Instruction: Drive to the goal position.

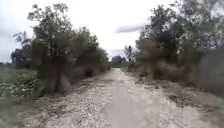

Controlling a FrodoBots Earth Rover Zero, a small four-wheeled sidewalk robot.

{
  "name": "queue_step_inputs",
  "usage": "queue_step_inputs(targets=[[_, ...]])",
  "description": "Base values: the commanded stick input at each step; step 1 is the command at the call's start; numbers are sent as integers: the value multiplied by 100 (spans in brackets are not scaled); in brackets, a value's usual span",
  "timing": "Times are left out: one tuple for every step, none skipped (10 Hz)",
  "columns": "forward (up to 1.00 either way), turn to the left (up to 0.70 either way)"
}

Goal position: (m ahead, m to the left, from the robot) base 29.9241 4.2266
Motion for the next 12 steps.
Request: queue_step_inputs(targets=[[70,0],[70,0],[70,0],[70,0],[70,0],[70,0],[70,0],[70,0],[70,0],[70,0],[70,0],[70,0]])
